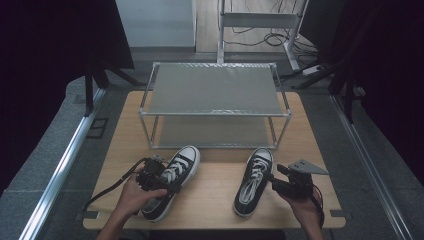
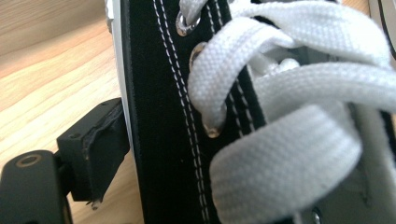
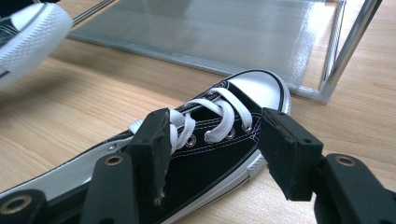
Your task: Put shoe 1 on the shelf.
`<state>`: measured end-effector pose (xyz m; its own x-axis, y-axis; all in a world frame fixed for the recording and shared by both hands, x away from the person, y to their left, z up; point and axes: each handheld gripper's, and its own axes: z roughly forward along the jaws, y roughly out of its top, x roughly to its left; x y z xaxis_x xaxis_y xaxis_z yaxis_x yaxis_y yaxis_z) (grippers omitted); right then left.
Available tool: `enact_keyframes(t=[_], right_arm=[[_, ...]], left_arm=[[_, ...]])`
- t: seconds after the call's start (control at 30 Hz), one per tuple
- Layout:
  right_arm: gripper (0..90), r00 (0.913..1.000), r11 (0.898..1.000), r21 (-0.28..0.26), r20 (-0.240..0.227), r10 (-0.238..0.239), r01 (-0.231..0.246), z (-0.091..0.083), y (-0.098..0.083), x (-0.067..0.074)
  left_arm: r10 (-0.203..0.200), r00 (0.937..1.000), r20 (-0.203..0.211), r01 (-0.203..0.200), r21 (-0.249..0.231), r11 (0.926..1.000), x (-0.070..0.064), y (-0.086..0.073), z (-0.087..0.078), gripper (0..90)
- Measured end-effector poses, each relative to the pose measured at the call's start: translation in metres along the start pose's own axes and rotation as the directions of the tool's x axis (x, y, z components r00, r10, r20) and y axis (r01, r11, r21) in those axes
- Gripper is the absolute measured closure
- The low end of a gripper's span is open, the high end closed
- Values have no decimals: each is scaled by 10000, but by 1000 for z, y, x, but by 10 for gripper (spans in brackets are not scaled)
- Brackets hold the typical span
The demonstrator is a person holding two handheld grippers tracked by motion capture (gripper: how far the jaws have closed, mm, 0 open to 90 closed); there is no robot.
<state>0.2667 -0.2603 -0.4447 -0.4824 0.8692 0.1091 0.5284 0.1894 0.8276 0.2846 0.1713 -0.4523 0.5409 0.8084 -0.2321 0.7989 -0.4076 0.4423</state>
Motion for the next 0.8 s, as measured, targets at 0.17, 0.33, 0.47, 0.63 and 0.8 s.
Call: enact_keyframes(t=[0.17, 0.33, 0.47, 0.63, 0.8], right_arm=[[438, 10000, 10000, 43, -12, 14, -14, 1, -1, 0], [438, 10000, 10000, 55, -2, 17, -17, 2, -1, -1], [438, 10000, 10000, 67, 19, 22, -22, 3, -1, -1], [438, 10000, 9999, 105, 15, 45, -45, 3, -1, -1], [438, 10000, 9999, 99, 44, 57, -57, 3, -2, -3]], left_arm=[[-204, 9998, 62, 206, -301, 9993, 9, -12, -13, 134], [-463, 9989, -23, 461, -611, 9971, 20, -24, -27, 134], [-500, 9982, -326, 474, -759, 9960, 26, -32, -39, 134], [-836, 9964, 119, 844, -1191, 9893, 36, -45, -54, 134], [-1106, 9938, -144, 1076, -1375, 9846, 44, -53, -59, 134]])
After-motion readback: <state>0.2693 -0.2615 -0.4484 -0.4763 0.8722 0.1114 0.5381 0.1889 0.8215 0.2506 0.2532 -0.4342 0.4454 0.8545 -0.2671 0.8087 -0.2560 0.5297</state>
